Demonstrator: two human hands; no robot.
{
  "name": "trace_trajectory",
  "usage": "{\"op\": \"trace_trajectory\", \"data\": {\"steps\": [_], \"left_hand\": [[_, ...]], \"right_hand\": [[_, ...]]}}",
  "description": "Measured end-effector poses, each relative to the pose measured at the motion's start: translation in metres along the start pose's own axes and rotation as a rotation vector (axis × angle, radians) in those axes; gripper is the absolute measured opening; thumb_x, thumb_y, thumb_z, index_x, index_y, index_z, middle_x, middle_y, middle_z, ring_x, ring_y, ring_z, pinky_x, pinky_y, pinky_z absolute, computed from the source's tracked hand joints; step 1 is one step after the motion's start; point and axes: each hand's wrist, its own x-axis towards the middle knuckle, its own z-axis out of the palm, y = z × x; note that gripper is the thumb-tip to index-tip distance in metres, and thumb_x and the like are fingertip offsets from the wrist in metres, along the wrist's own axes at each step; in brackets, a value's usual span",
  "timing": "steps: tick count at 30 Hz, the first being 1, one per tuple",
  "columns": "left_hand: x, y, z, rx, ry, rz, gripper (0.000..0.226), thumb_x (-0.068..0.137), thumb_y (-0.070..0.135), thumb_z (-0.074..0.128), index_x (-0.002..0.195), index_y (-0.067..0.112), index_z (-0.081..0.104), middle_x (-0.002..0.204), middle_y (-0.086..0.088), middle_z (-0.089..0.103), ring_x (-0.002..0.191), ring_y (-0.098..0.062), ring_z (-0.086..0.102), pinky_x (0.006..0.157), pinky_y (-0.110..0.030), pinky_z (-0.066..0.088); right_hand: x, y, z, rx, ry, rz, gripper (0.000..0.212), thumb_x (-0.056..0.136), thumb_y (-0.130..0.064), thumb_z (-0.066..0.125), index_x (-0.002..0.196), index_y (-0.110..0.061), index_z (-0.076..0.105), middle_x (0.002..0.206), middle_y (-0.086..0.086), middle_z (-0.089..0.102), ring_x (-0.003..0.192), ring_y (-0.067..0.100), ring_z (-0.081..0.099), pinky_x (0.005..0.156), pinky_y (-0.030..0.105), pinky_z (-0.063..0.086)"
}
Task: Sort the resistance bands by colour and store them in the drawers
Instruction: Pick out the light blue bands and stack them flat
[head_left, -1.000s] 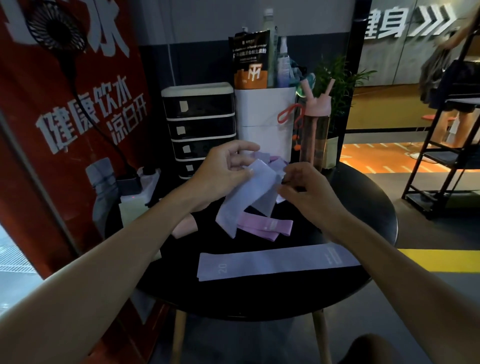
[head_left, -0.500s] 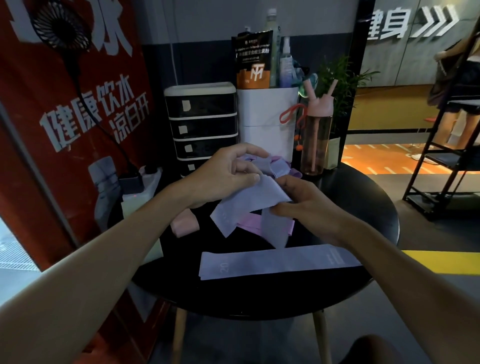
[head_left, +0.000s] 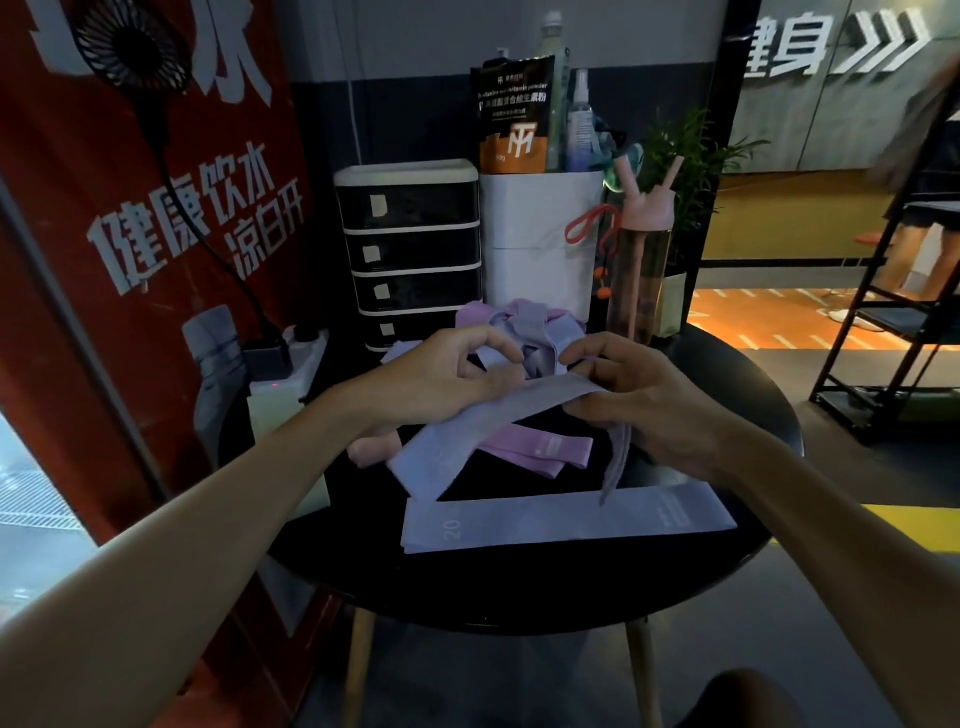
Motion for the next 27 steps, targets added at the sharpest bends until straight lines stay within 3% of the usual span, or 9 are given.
{"op": "trace_trajectory", "data": {"steps": [2,4,6,9,12,14,16,20,27], "left_hand": [[-0.006,-0.007,-0.002,-0.095,-0.089,-0.022,0.047,0.085,0.040,0.077,0.123,0.026,0.053,0.077,-0.018,0.069,0.072,-0.022,0.063,0.075,-0.037,0.050],[-0.011,-0.011,-0.003,-0.125,-0.161,-0.028,0.055,0.083,0.028,0.081,0.127,0.028,0.049,0.085,-0.013,0.069,0.080,-0.022,0.063,0.082,-0.043,0.050],[-0.014,-0.014,-0.002,-0.127,-0.210,-0.039,0.060,0.082,0.019,0.081,0.131,0.028,0.048,0.086,-0.007,0.063,0.078,-0.018,0.058,0.080,-0.037,0.046],[-0.018,-0.019,0.000,0.020,-0.279,-0.040,0.060,0.079,0.028,0.085,0.129,0.034,0.053,0.097,-0.007,0.063,0.081,-0.019,0.058,0.080,-0.031,0.046],[-0.018,-0.024,0.009,0.226,-0.266,-0.037,0.060,0.078,0.029,0.085,0.127,0.035,0.051,0.095,0.002,0.061,0.076,-0.002,0.057,0.071,-0.019,0.044],[-0.019,-0.029,0.014,0.286,-0.264,-0.046,0.060,0.079,0.028,0.083,0.127,0.033,0.048,0.088,0.002,0.060,0.069,-0.008,0.055,0.064,-0.026,0.044],[-0.021,-0.033,0.016,0.354,-0.276,-0.059,0.055,0.079,0.032,0.080,0.124,0.035,0.049,0.082,0.001,0.058,0.069,-0.020,0.054,0.065,-0.038,0.047],[-0.023,-0.037,0.020,0.446,-0.290,-0.058,0.039,0.085,0.030,0.074,0.120,0.034,0.059,0.086,0.004,0.059,0.075,-0.020,0.058,0.072,-0.041,0.051],[-0.033,-0.052,0.021,0.506,-0.324,-0.121,0.058,0.081,0.035,0.073,0.135,0.040,0.050,0.106,0.007,0.058,0.091,-0.020,0.064,0.084,-0.044,0.054]], "right_hand": [[-0.001,0.001,-0.004,-0.060,-0.002,-0.014,0.029,0.082,0.009,0.066,0.105,-0.007,0.060,0.090,0.006,0.067,0.083,0.017,0.063,0.072,0.023,0.050],[-0.003,0.002,-0.008,-0.165,-0.010,-0.006,0.025,0.080,0.007,0.069,0.101,-0.005,0.063,0.091,0.007,0.067,0.085,0.018,0.064,0.075,0.025,0.051],[-0.006,0.002,-0.012,-0.234,-0.028,0.023,0.025,0.078,0.005,0.072,0.100,-0.004,0.065,0.090,0.006,0.070,0.085,0.018,0.066,0.077,0.025,0.053],[-0.011,0.000,-0.015,-0.286,-0.064,0.071,0.028,0.076,0.002,0.075,0.100,-0.006,0.066,0.094,0.008,0.071,0.089,0.022,0.068,0.080,0.027,0.054],[-0.013,-0.001,-0.015,-0.439,-0.124,0.106,0.029,0.076,-0.005,0.078,0.102,-0.011,0.068,0.099,0.005,0.072,0.095,0.022,0.069,0.085,0.031,0.057],[-0.014,0.001,-0.016,-0.553,-0.179,0.123,0.030,0.077,-0.011,0.080,0.103,-0.017,0.067,0.100,-0.001,0.071,0.095,0.018,0.068,0.087,0.033,0.056],[-0.014,0.005,-0.019,-0.652,-0.231,0.149,0.032,0.078,-0.014,0.080,0.106,-0.024,0.066,0.103,-0.004,0.068,0.094,0.012,0.067,0.087,0.031,0.056],[-0.018,0.013,-0.027,-0.900,-0.353,0.250,0.044,0.079,-0.019,0.077,0.112,-0.039,0.054,0.113,-0.009,0.058,0.101,0.006,0.060,0.085,0.027,0.054],[-0.035,0.027,-0.047,-0.973,-0.328,0.302,0.042,0.080,-0.016,0.076,0.112,-0.036,0.057,0.112,-0.016,0.056,0.103,0.005,0.056,0.079,0.021,0.048]]}}
